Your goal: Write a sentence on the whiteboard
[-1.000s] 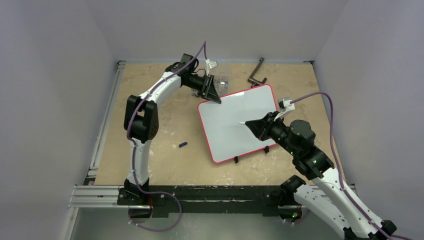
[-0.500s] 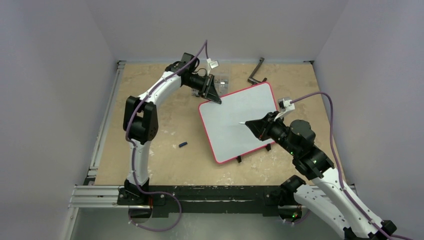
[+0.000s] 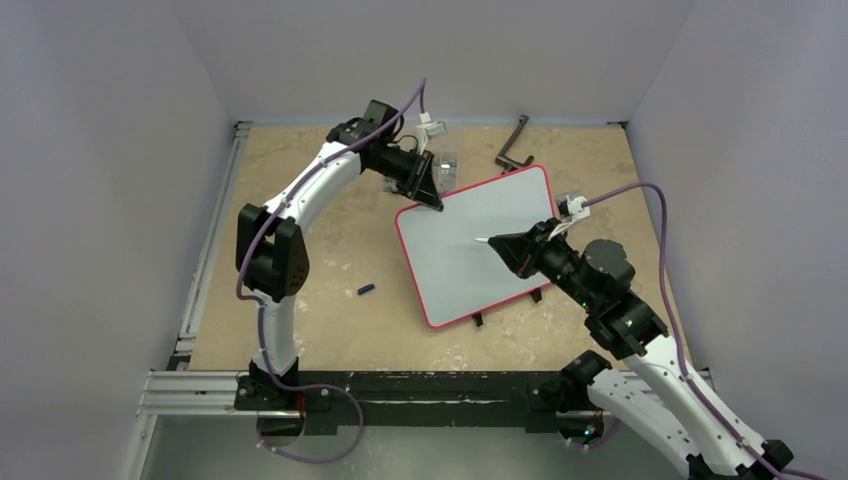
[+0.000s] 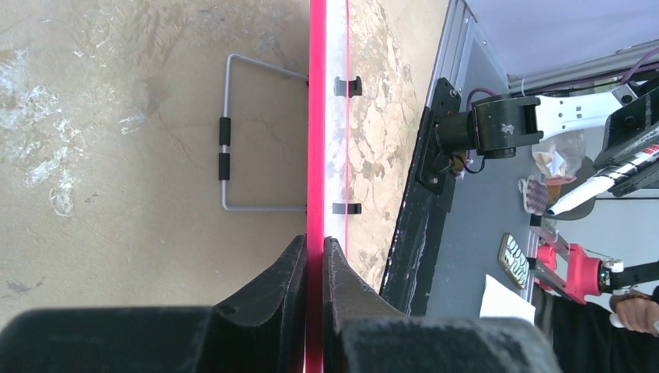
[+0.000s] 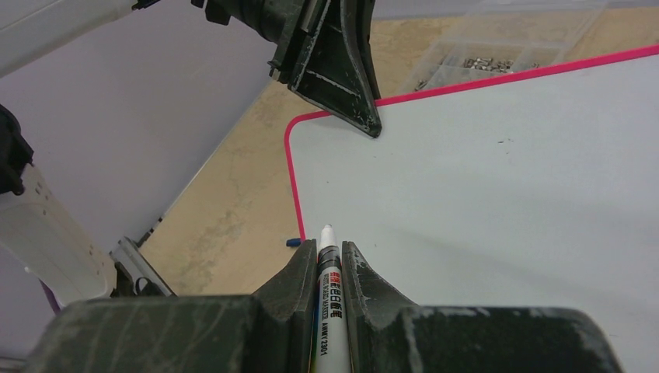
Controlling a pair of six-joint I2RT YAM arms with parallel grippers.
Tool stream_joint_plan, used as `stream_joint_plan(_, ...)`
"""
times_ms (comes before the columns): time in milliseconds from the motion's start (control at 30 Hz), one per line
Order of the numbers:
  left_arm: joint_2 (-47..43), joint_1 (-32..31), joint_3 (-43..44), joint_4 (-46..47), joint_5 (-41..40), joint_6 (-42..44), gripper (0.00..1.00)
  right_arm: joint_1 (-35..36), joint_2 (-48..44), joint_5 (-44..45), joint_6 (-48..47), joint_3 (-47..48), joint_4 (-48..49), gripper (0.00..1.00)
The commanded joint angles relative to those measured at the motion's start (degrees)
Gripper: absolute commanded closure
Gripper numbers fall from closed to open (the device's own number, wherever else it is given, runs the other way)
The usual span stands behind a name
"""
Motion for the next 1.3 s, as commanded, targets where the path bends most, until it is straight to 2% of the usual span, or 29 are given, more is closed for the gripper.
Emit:
stream_joint_plan(0, -5.0, -0.4, -0.7, 0.9, -2.3, 3.5, 1.0, -0.2, 0.0, -2.5, -3.4, 0.0, 4.9, 1.0)
stream_joint_plan(333, -6.1, -0.7, -2.8, 3.9, -4.2, 2.4, 1.0, -0.3, 2.3, -7.8, -5.8, -3.4, 14.0, 1.0)
stream_joint_plan(700, -7.6, -1.1, -4.5, 6.4, -5.4, 0.9, 1.0, -0.1, 10.9, -11.0, -6.7, -3.9, 24.5, 1.0)
stream_joint_plan(933, -7.7, -1.3, -5.1, 6.7, -5.9, 0.9, 1.0, 1.6, 16.9, -7.0, -9.0, -0.1, 24.9, 1.0)
stream_joint_plan(1267, -8.4, -1.4, -6.4, 7.9, -6.7, 0.2, 1.0, 10.0, 22.9, 2.1, -13.8, 4.1, 24.9, 1.0)
